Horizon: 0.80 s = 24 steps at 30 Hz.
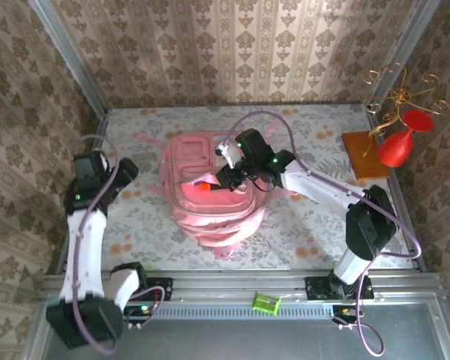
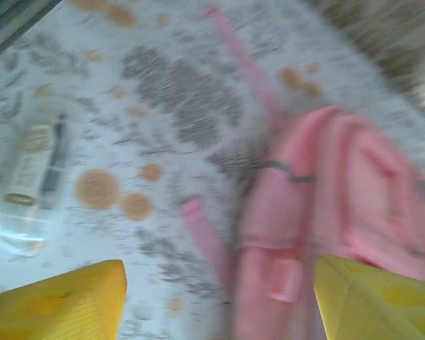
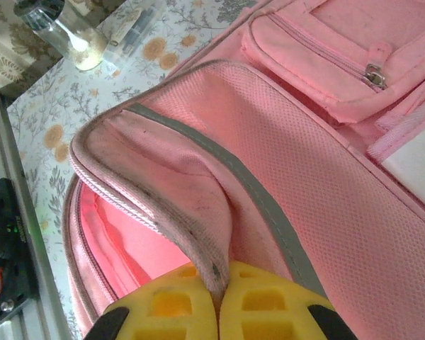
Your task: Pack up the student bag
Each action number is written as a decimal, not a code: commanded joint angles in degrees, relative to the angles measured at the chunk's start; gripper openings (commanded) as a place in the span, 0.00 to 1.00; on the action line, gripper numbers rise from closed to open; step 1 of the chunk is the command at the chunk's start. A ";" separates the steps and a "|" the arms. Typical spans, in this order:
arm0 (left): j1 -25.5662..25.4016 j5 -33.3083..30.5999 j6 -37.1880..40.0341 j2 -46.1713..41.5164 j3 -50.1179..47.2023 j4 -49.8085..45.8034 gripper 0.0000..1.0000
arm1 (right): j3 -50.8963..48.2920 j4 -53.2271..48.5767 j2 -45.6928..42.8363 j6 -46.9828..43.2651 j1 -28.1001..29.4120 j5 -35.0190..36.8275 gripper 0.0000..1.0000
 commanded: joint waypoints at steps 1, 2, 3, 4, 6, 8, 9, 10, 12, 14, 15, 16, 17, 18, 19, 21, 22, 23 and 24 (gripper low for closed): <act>2.22 -4.43 10.57 9.54 2.63 -5.79 0.71 | -1.70 6.04 -1.34 -0.47 -0.40 1.04 0.00; 2.61 -5.47 11.37 12.37 3.60 -5.75 0.71 | -2.20 6.88 -1.11 -0.24 -0.48 0.34 0.00; 2.78 -6.34 11.89 15.69 5.25 -6.30 0.71 | -2.51 7.70 -0.74 0.00 -0.66 -0.40 0.00; 2.72 -6.58 12.49 18.91 7.35 -7.17 0.72 | -2.67 7.96 -0.44 -0.01 -0.66 -1.02 0.00; 2.52 -9.39 14.32 23.81 10.54 -8.10 0.71 | -3.32 8.83 -0.02 0.08 -0.66 -2.03 0.00; 2.35 -13.74 17.01 27.77 13.00 -8.58 0.71 | -4.49 10.66 0.09 0.40 -0.66 -3.10 0.00; 2.29 -14.97 18.42 29.76 14.26 -8.94 0.71 | -5.15 11.35 -0.01 0.72 -0.66 -3.36 0.00; 2.28 -16.43 20.04 31.49 15.12 -8.59 0.71 | -5.47 11.72 -0.13 0.75 -0.66 -3.68 0.00; 2.19 -16.87 22.03 34.93 16.97 -8.63 0.71 | -6.25 12.47 -0.33 0.77 -0.74 -4.01 0.00; 2.26 -19.37 23.32 39.36 19.43 -9.52 0.70 | -6.72 13.22 -0.51 0.85 -0.97 -4.67 0.00; 2.36 -21.28 24.02 41.74 20.69 -9.90 0.70 | -6.84 13.47 -0.48 0.94 -1.25 -5.17 0.00; 2.64 -22.41 23.50 44.61 22.19 -11.49 0.69 | -6.86 13.64 -0.47 1.14 -1.51 -5.70 0.00; 2.78 -21.82 23.37 46.57 23.72 -12.53 0.69 | -6.95 13.95 -0.59 1.36 -1.76 -6.16 0.00; 2.88 -21.27 23.45 48.09 24.37 -12.36 0.69 | -7.25 14.33 -0.62 1.57 -1.94 -6.56 0.00; 2.86 -20.97 23.59 49.24 24.74 -11.88 0.70 | -7.51 14.93 -0.69 1.80 -2.10 -6.95 0.00; 3.14 -21.34 23.73 51.39 25.93 -11.96 0.73 | -7.88 15.68 -0.87 2.26 -2.57 -7.44 0.00; 3.48 -21.47 23.72 52.75 27.02 -12.99 0.74 | -8.03 15.82 -0.93 2.36 -2.75 -7.68 0.00; 3.89 -21.92 23.74 53.58 27.52 -13.47 0.74 | -8.18 15.82 -0.87 2.44 -2.90 -7.70 0.00; 4.03 -22.74 23.76 54.18 27.72 -13.69 0.74 | -8.30 15.91 -1.05 2.50 -3.03 -7.71 0.00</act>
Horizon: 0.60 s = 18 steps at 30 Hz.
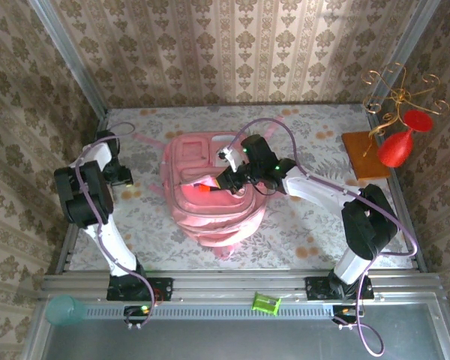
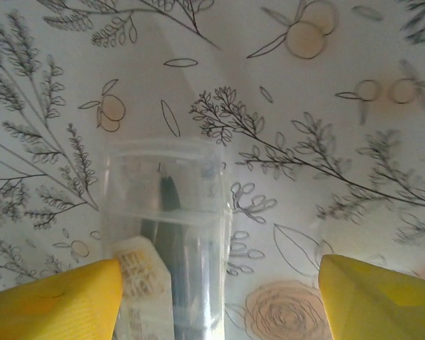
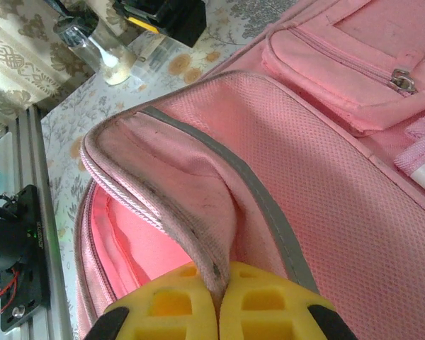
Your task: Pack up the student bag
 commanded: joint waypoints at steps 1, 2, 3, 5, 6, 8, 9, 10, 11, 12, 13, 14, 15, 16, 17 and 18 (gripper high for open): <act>1.24 -3.10 1.84 0.87 2.14 -3.17 0.75 | -0.86 3.43 -0.97 1.20 -1.20 -0.95 0.00; 1.33 -3.53 2.01 0.84 1.62 -2.48 0.75 | -0.94 3.67 -0.97 1.35 -1.31 -1.02 0.00; 1.28 -3.65 2.13 0.87 1.34 -2.26 0.75 | -1.12 3.81 -0.91 1.38 -1.35 -1.23 0.00; 1.29 -3.03 2.15 1.19 0.85 -1.92 0.75 | -1.21 4.09 -0.64 1.63 -1.48 -1.18 0.00; 1.32 -2.91 2.00 1.57 0.76 -1.99 0.76 | -1.25 4.14 -0.59 1.79 -1.53 -1.19 0.00; 1.28 -2.55 2.04 2.22 0.85 -2.30 0.76 | -1.28 4.35 -0.51 1.84 -1.66 -1.47 0.00; 1.34 -2.07 2.07 2.46 0.76 -2.32 0.75 | -1.33 4.45 -0.49 1.88 -1.66 -1.46 0.00; 1.44 -1.34 2.00 2.67 0.88 -2.78 0.75 | -1.30 4.37 -0.51 1.90 -1.66 -1.46 0.00; 1.57 -0.36 1.88 3.01 1.17 -3.41 0.75 | -1.30 4.40 -0.55 1.90 -1.65 -1.47 0.00; 1.69 1.49 1.80 3.36 1.34 -4.04 0.74 | -1.37 4.36 -0.55 1.92 -1.70 -1.42 0.00; 1.88 3.48 1.47 3.71 1.61 -4.79 0.73 | -1.48 4.41 -0.65 1.97 -1.74 -1.29 0.00; 2.06 5.38 1.17 4.01 1.77 -5.35 0.73 | -1.61 4.57 -0.74 2.03 -1.82 -1.37 0.00; 2.15 7.34 1.02 4.20 1.94 -5.86 0.72 | -1.69 4.79 -0.69 2.16 -1.84 -1.44 0.00; 1.81 9.22 0.60 3.98 1.99 -5.94 0.71 | -1.78 4.87 -0.68 2.30 -1.79 -1.46 0.00; 1.49 11.48 0.42 3.42 1.91 -5.78 0.70 | -1.74 4.80 -0.62 2.34 -1.84 -1.46 0.00; 0.87 13.62 -0.18 2.67 1.97 -5.59 0.68 | -1.73 4.68 -0.76 2.34 -1.84 -1.40 0.00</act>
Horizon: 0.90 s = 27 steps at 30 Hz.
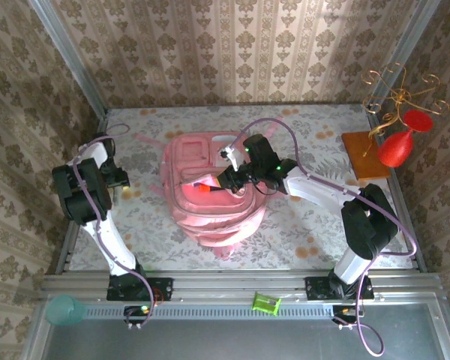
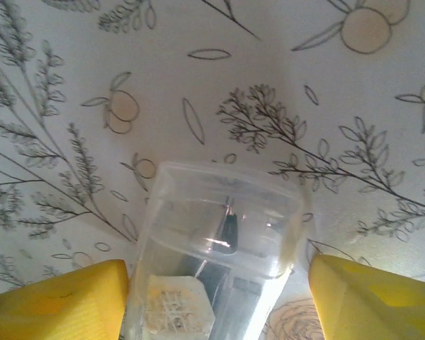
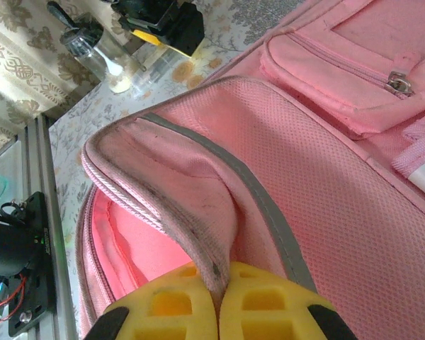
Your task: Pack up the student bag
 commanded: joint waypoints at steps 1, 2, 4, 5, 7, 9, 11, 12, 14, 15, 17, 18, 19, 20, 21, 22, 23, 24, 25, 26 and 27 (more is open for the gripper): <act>-1.99 11.96 -1.24 -0.41 0.35 -3.46 0.68 | -0.71 2.42 -0.74 0.86 -1.07 0.04 0.00; -2.84 13.99 -1.44 -1.26 0.35 -3.21 0.67 | -0.78 2.30 -0.85 0.89 -1.07 0.15 0.00; -4.52 13.95 -2.22 -2.84 0.52 -3.26 0.69 | -0.82 2.37 -0.98 0.94 -1.07 0.07 0.00; -5.01 13.41 -2.26 -3.25 0.48 -3.43 0.69 | -0.80 2.47 -1.01 0.98 -1.07 -0.02 0.00; -5.33 10.77 -2.06 -3.80 0.35 -4.38 0.71 | -0.73 2.42 -0.89 0.98 -1.07 -0.10 0.00; -5.29 7.79 -0.71 -4.18 -0.10 -5.45 0.73 | -0.82 2.37 -0.87 1.12 -1.06 -0.15 0.00; -5.32 5.58 0.58 -4.71 -0.95 -6.20 0.75 | -0.90 2.46 -0.88 1.13 -1.07 -0.12 0.00; -5.43 4.80 1.25 -5.00 -1.71 -6.34 0.77 | -0.91 2.54 -0.86 1.21 -1.07 -0.19 0.00; -5.15 4.76 2.78 -5.38 -3.44 -5.61 0.79 | -0.83 2.63 -0.71 1.29 -1.07 -0.28 0.00; -4.84 4.58 3.46 -5.08 -3.92 -5.38 0.80 | -0.86 2.73 -0.79 1.27 -1.07 -0.38 0.00; -4.19 5.43 4.30 -4.05 -4.21 -5.35 0.80 | -0.91 2.84 -0.86 1.45 -1.07 -0.55 0.00; -4.14 6.16 4.53 -3.63 -4.31 -5.20 0.80 | -0.91 2.94 -0.93 1.55 -1.05 -0.63 0.00; -4.07 6.73 4.56 -3.22 -4.39 -5.08 0.80 | -1.00 3.06 -0.97 1.55 -1.07 -0.78 0.00; -4.11 7.22 4.53 -2.93 -4.38 -4.97 0.80 | -1.00 3.03 -1.12 1.56 -1.07 -0.81 0.00; -4.22 7.57 4.67 -2.62 -4.31 -4.97 0.80 | -1.00 2.98 -1.07 1.56 -1.07 -0.73 0.00; -4.22 7.30 4.60 -2.36 -4.39 -4.72 0.79 | -1.07 3.00 -1.20 1.56 -1.07 -0.72 0.00; -4.09 7.19 4.52 -2.22 -4.48 -4.56 0.77 | -1.07 2.90 -1.26 1.56 -1.07 -0.64 0.00; -3.75 7.13 4.43 -1.93 -4.65 -4.28 0.75 | -1.08 2.90 -1.36 1.56 -1.01 -0.64 0.00; -3.53 7.13 4.17 -1.63 -4.66 -4.45 0.73 | -1.11 2.89 -1.39 1.63 -1.07 -0.72 0.00; -3.56 6.96 4.07 -1.44 -4.66 -4.49 0.71 | -1.24 2.94 -1.64 1.65 -1.07 -0.72 0.00; -3.70 6.34 4.14 -1.34 -4.90 -4.22 0.70 | -1.34 3.07 -1.80 1.70 -1.07 -0.75 0.00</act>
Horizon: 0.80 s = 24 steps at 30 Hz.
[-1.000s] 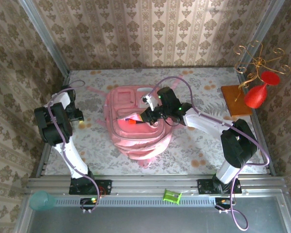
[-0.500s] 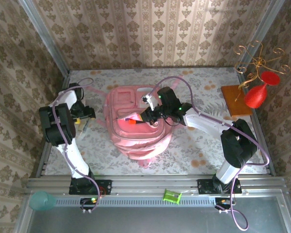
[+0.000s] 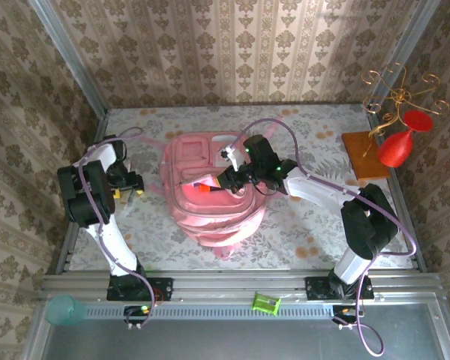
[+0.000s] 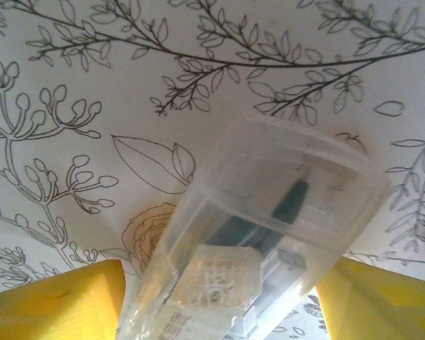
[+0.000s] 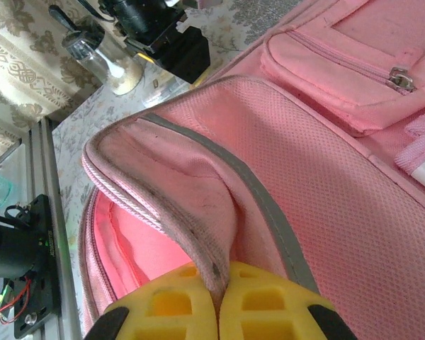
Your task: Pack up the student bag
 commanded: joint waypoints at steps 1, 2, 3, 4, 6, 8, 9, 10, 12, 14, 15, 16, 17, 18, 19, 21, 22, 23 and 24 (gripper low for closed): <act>0.18 -0.80 0.68 1.53 -1.14 -0.57 0.70 | -0.77 2.34 -1.89 0.71 -1.07 -0.05 0.00; -0.02 -0.65 0.68 1.60 -1.33 -0.29 0.70 | -0.70 2.22 -1.90 0.69 -1.03 -0.05 0.00; -0.20 -0.47 0.70 2.03 -1.43 -0.08 0.70 | -0.61 1.97 -1.90 0.67 -1.07 0.03 0.00; -0.54 -0.56 0.64 2.67 -1.36 -0.16 0.68 | -0.43 1.89 -1.90 0.77 -1.07 0.04 0.00; -1.31 -1.07 0.38 3.01 -0.90 -0.53 0.59 | -0.18 1.94 -1.90 1.03 -1.07 0.28 0.00; -1.83 -0.93 -0.61 0.89 -1.16 0.32 0.49 | 0.72 0.92 -1.73 1.25 -1.07 0.93 0.00; -1.94 -0.74 -1.36 -0.76 -1.32 0.90 0.45 | 1.04 0.49 -1.93 1.51 -1.07 1.38 0.00; -2.03 -0.09 -2.11 -2.69 -1.65 1.49 0.41 | 1.22 0.41 -2.22 1.77 -0.99 1.74 0.00; -2.07 0.92 -4.01 -6.18 -2.45 2.44 0.37 | 2.04 -0.55 -2.60 2.33 -0.80 2.76 0.00; -2.16 3.27 -6.28 -10.13 -3.49 3.15 0.33 | 3.32 -2.45 -2.59 2.73 -0.43 4.29 0.00; -2.26 5.15 -7.87 -12.83 -4.33 3.65 0.31 | 4.20 -3.55 -2.48 3.40 -0.14 5.36 0.00; -2.26 7.47 -9.70 -16.12 -5.83 4.44 0.30 | 4.99 -4.54 -2.43 4.43 0.26 6.45 0.00; -2.34 9.81 -11.38 -19.34 -7.30 5.33 0.29 | 5.54 -5.23 -2.34 5.43 0.64 7.21 0.00; -2.59 12.81 -13.57 -23.22 -9.34 6.05 0.28 | 5.85 -5.32 -2.47 7.32 1.06 8.41 0.00; -3.29 15.15 -16.53 -28.06 -11.29 6.77 0.27 | 5.89 -4.70 -2.58 9.23 1.56 8.74 0.00; -5.52 18.68 -23.09 -36.42 -15.31 9.21 0.27 | 6.49 -3.83 -2.73 12.31 2.30 9.27 0.00; -7.55 19.47 -27.53 -41.30 -17.68 10.93 0.27 | 7.32 -3.84 -2.69 13.22 2.70 9.70 0.00; -9.77 19.36 -32.10 -45.43 -20.01 13.04 0.27 | 8.32 -4.29 -2.46 13.51 3.00 9.93 0.00; -12.91 18.94 -37.49 -49.48 -22.31 14.98 0.27 | 10.01 -5.64 -2.04 13.61 3.27 10.07 0.00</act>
